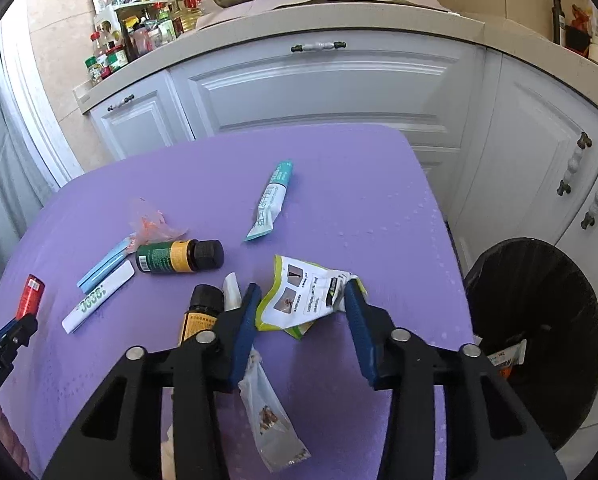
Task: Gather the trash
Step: 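Grasp the green-and-white wrapper with the right gripper, then drop red bottle from left gripper while right gripper drops wrapper into the bin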
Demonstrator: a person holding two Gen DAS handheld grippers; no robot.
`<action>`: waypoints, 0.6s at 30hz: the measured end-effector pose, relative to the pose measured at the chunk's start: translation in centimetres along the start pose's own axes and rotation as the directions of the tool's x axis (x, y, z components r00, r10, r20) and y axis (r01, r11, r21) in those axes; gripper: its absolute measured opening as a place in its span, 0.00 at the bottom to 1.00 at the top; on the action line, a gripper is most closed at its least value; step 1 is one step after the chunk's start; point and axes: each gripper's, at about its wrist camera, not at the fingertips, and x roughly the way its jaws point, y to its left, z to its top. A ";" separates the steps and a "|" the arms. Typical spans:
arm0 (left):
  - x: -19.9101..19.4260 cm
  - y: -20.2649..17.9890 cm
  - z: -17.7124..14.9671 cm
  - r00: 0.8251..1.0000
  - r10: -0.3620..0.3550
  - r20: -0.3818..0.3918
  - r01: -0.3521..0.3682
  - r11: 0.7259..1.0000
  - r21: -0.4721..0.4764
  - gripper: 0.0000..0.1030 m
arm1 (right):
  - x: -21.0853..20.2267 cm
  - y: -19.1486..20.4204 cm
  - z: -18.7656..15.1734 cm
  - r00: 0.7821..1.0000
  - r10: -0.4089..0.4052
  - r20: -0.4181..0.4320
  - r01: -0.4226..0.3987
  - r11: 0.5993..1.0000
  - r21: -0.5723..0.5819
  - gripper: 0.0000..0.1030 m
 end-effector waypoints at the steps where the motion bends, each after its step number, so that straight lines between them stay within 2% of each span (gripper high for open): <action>1: -0.1 -0.1 0.0 1.000 -0.002 0.001 0.002 1.000 0.001 0.23 | -0.2 -0.1 0.0 1.000 0.001 0.007 -0.001 1.000 -0.001 0.36; 4: -0.5 -0.8 0.0 1.000 -0.012 0.010 0.012 1.000 0.012 0.23 | -1.0 -0.4 0.0 1.000 0.005 0.025 -0.005 1.000 -0.002 0.33; 18: -2.2 -3.3 -0.3 0.998 -0.058 0.025 0.056 0.997 0.060 0.23 | -3.6 -1.1 -0.6 0.997 0.018 0.076 -0.018 1.000 0.007 0.32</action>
